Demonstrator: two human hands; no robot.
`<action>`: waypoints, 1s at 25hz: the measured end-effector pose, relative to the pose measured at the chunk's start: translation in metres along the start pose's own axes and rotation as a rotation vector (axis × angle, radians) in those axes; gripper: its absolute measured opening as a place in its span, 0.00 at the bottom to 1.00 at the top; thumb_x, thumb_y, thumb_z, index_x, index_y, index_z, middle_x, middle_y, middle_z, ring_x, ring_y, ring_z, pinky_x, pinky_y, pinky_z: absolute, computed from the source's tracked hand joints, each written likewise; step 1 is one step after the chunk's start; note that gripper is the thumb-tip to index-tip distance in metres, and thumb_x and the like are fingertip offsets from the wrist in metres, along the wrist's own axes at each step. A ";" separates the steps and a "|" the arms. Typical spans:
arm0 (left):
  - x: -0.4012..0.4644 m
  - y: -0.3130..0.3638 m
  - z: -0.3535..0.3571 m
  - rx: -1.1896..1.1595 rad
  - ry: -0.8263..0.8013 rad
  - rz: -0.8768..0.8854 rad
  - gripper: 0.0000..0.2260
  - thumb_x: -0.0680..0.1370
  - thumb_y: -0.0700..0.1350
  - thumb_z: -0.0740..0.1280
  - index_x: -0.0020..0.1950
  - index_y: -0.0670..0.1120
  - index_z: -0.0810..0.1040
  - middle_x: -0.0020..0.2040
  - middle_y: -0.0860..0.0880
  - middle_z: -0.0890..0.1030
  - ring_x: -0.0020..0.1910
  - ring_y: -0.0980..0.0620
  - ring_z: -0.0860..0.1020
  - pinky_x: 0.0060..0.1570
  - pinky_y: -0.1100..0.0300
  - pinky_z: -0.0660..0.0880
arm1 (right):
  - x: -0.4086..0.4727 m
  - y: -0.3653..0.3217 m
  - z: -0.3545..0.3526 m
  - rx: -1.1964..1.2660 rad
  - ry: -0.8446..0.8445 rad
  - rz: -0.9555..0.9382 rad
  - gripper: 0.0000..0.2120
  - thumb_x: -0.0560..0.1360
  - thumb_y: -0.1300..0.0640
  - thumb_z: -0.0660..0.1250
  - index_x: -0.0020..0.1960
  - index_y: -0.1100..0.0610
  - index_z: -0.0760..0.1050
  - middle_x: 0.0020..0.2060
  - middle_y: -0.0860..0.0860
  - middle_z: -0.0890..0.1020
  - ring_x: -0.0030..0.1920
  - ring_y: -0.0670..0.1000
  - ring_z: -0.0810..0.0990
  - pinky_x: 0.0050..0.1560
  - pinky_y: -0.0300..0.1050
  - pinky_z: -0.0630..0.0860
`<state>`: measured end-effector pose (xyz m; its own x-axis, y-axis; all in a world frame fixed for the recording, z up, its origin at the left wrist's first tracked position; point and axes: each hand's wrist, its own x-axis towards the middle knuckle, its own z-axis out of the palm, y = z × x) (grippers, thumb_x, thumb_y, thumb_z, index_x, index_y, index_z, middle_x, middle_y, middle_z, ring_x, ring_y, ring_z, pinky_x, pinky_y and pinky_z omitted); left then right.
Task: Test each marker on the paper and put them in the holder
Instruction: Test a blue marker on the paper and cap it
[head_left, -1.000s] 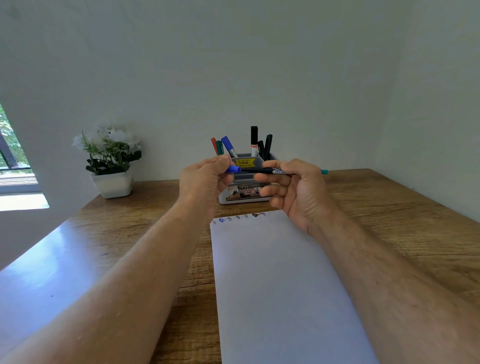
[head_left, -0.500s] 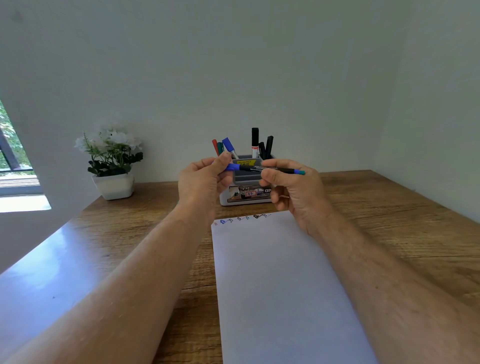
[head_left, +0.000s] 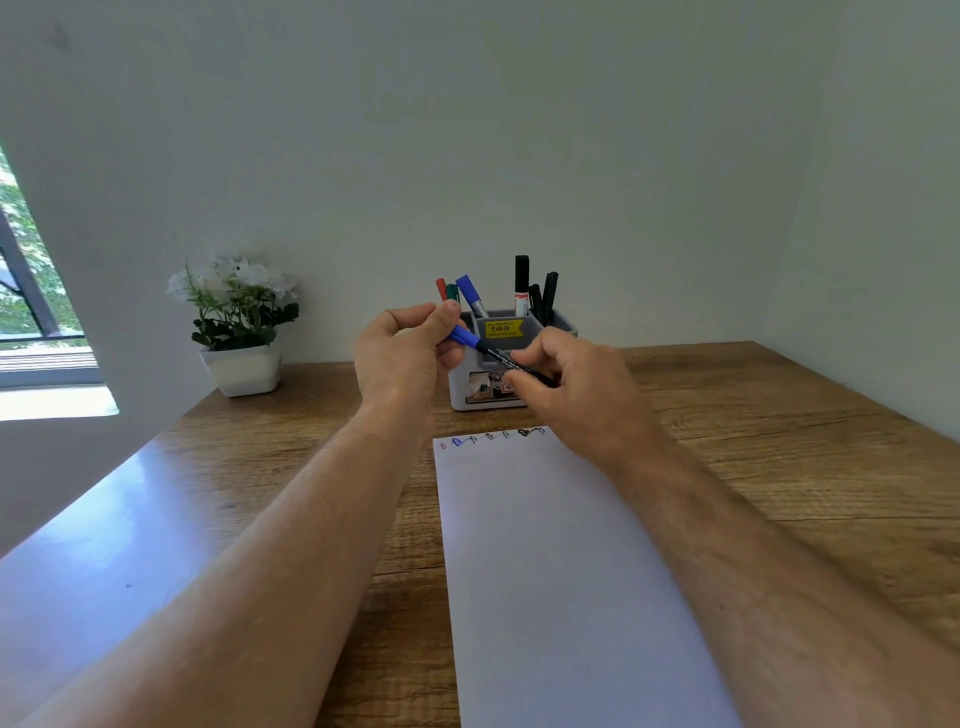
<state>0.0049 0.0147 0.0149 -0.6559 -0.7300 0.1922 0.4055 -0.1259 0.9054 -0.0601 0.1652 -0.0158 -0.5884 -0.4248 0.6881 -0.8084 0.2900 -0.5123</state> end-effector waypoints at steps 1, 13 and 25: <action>0.000 0.000 0.000 -0.004 0.001 0.001 0.08 0.74 0.42 0.74 0.50 0.44 0.79 0.42 0.45 0.85 0.35 0.53 0.82 0.33 0.64 0.79 | 0.000 -0.001 0.001 0.013 -0.005 0.012 0.04 0.75 0.52 0.71 0.48 0.52 0.78 0.35 0.43 0.81 0.34 0.41 0.78 0.31 0.31 0.71; -0.003 -0.001 -0.002 0.024 -0.036 0.020 0.08 0.74 0.41 0.73 0.51 0.45 0.79 0.46 0.44 0.85 0.37 0.54 0.84 0.35 0.64 0.79 | 0.001 -0.009 0.002 0.484 -0.231 0.351 0.05 0.78 0.55 0.68 0.46 0.56 0.77 0.27 0.53 0.81 0.19 0.46 0.70 0.20 0.38 0.67; -0.016 0.000 0.008 0.243 -0.115 0.149 0.25 0.70 0.33 0.75 0.61 0.50 0.72 0.46 0.45 0.83 0.40 0.51 0.85 0.39 0.55 0.83 | -0.002 -0.001 0.002 0.334 -0.085 0.415 0.15 0.79 0.44 0.64 0.46 0.53 0.81 0.37 0.51 0.85 0.25 0.50 0.82 0.19 0.36 0.70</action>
<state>0.0104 0.0317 0.0144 -0.6737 -0.6459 0.3591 0.3475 0.1519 0.9253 -0.0586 0.1641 -0.0175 -0.8425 -0.4045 0.3558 -0.4502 0.1661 -0.8773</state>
